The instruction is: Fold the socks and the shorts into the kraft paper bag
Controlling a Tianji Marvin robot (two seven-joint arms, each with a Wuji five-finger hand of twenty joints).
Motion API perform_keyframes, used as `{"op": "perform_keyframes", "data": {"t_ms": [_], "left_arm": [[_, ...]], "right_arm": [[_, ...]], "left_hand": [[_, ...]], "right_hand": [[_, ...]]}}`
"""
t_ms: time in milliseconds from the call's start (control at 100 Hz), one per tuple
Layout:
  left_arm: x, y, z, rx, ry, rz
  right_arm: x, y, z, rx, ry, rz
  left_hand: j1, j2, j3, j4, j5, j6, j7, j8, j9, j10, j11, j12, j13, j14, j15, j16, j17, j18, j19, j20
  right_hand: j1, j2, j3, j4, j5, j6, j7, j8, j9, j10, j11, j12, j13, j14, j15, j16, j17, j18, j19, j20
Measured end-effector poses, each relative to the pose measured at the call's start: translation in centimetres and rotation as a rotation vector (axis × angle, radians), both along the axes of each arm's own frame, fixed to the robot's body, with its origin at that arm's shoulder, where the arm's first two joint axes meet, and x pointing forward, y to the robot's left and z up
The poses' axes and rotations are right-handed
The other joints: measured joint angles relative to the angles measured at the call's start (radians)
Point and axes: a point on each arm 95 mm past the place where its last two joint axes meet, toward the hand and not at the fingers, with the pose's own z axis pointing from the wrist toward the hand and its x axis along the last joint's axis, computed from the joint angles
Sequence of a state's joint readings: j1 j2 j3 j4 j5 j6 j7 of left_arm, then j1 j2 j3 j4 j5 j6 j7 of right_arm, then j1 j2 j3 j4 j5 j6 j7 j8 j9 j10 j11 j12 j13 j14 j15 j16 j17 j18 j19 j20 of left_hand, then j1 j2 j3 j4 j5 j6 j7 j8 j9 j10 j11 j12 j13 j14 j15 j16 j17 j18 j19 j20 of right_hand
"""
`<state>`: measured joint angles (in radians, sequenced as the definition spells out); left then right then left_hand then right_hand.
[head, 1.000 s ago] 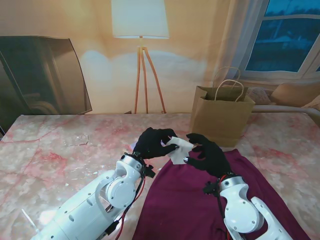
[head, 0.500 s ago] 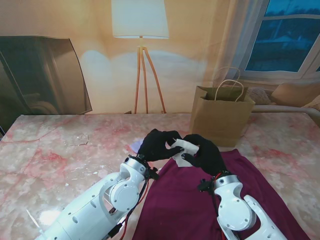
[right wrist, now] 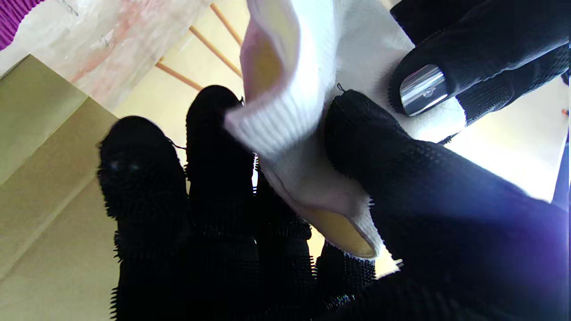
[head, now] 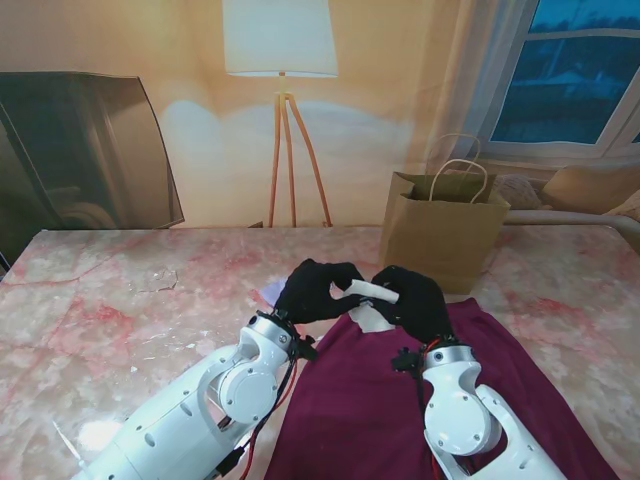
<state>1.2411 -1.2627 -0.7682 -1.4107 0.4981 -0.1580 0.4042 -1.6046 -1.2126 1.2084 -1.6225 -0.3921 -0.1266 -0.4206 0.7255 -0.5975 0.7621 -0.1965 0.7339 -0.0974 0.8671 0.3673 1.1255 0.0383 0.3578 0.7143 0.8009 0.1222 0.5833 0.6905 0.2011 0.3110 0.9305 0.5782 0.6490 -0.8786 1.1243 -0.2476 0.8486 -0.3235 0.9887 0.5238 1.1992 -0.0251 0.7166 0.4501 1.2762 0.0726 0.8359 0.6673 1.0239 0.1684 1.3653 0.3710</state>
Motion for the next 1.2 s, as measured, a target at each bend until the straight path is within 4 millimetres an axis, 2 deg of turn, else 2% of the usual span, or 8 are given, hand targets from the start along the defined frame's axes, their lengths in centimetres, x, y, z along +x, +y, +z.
{"op": "perform_keyframes", "data": {"t_ms": [140,370,580,700,870,960,1050,1200], "left_arm": [[-0.2,0.5,0.1,0.01,0.002,-0.001],[-0.2,1.9,0.0,0.034,0.001,0.021],[-0.1,3.9,-0.5,0.086,0.046,0.024],[-0.1,5.3,-1.0,0.094,0.066,0.037],[-0.1,7.3,-1.6,0.128,0.084,0.058],[-0.1,8.0,-1.8,0.144,0.084,0.07],[-0.1,8.6,-2.0,0.152,0.09,0.079],[0.0,9.2,-2.1,0.161,0.098,0.076]], "right_arm": [[-0.2,-0.4,0.5,-0.017,-0.006,-0.011],[-0.7,-2.2,2.3,-0.06,-0.043,-0.06],[-1.4,-5.8,5.6,-0.167,-0.1,-0.149],[-1.7,-8.2,7.4,-0.265,-0.119,-0.189],[-2.2,-11.5,10.0,-0.353,-0.137,-0.257],[-2.2,-12.7,11.2,-0.433,-0.14,-0.28],[-2.1,-13.7,12.1,-0.5,-0.145,-0.303],[-1.4,-14.8,13.7,-0.535,-0.164,-0.342]], "left_hand": [[-0.113,0.001,0.099,0.0,-0.047,0.072,-0.186,0.0,-0.139,0.001,-0.01,-0.196,-0.062,0.0,-0.058,-0.03,-0.03,0.0,-0.045,0.0],[-0.159,0.012,0.109,0.0,-0.123,0.119,-0.365,-0.025,-0.292,0.011,-0.067,-0.281,-0.135,0.0,-0.185,-0.11,-0.075,0.0,-0.126,-0.01],[-0.16,0.04,0.088,0.008,-0.12,0.119,-0.389,-0.035,-0.385,0.013,-0.119,-0.345,-0.191,0.0,-0.311,-0.241,-0.082,0.0,-0.217,-0.068],[-0.16,0.057,0.081,0.015,-0.12,0.119,-0.402,-0.039,-0.414,0.013,-0.13,-0.369,-0.236,0.001,-0.329,-0.275,-0.084,-0.026,-0.268,-0.123],[-0.16,0.061,0.072,0.015,-0.12,0.119,-0.406,-0.039,-0.424,0.013,-0.132,-0.383,-0.255,0.001,-0.351,-0.292,-0.101,-0.027,-0.296,-0.167],[-0.16,0.062,0.066,0.015,-0.12,0.119,-0.413,-0.039,-0.424,0.013,-0.132,-0.383,-0.254,0.001,-0.351,-0.294,-0.097,-0.029,-0.279,-0.168],[-0.172,0.067,0.045,0.015,-0.12,0.119,-0.415,-0.039,-0.424,0.013,-0.132,-0.383,-0.254,0.001,-0.351,-0.294,-0.087,-0.064,-0.232,-0.145],[-0.17,0.085,0.043,0.015,-0.12,0.119,-0.426,-0.041,-0.44,0.013,-0.138,-0.392,-0.269,0.0,-0.352,-0.304,-0.099,-0.106,-0.264,-0.16]], "right_hand": [[0.016,-0.026,0.0,-0.019,0.034,-0.012,0.0,-0.026,0.018,0.001,-0.024,-0.01,0.0,0.0,0.039,0.01,0.009,0.001,0.024,0.002],[0.019,-0.031,0.0,-0.019,0.05,-0.013,0.0,-0.052,0.029,0.001,-0.044,-0.01,0.0,0.0,0.049,0.01,0.01,0.002,0.027,0.002],[0.019,-0.031,0.0,-0.019,0.051,-0.013,0.0,-0.075,0.04,0.002,-0.055,-0.011,0.0,0.0,0.05,0.01,0.01,0.002,0.028,0.002],[0.026,-0.035,0.0,-0.019,0.06,-0.014,0.0,-0.087,0.049,0.002,-0.056,-0.011,0.0,0.0,0.05,0.01,0.01,0.007,0.028,0.002],[0.027,-0.036,0.0,-0.019,0.06,-0.016,0.0,-0.088,0.05,0.002,-0.057,-0.011,0.0,0.0,0.05,0.01,0.01,0.008,0.028,0.002],[0.027,-0.036,0.0,-0.019,0.06,-0.023,0.0,-0.089,0.05,0.002,-0.058,-0.011,0.0,0.0,0.05,0.01,0.01,0.008,0.028,0.002],[0.027,-0.036,0.0,-0.019,0.061,-0.024,0.0,-0.089,0.05,0.002,-0.058,-0.011,0.0,0.0,0.05,0.01,0.01,0.008,0.028,0.002],[0.027,-0.036,0.0,-0.019,0.061,-0.028,0.0,-0.089,0.05,0.002,-0.058,-0.011,0.0,0.0,0.05,0.001,0.01,0.008,0.028,0.002]]}}
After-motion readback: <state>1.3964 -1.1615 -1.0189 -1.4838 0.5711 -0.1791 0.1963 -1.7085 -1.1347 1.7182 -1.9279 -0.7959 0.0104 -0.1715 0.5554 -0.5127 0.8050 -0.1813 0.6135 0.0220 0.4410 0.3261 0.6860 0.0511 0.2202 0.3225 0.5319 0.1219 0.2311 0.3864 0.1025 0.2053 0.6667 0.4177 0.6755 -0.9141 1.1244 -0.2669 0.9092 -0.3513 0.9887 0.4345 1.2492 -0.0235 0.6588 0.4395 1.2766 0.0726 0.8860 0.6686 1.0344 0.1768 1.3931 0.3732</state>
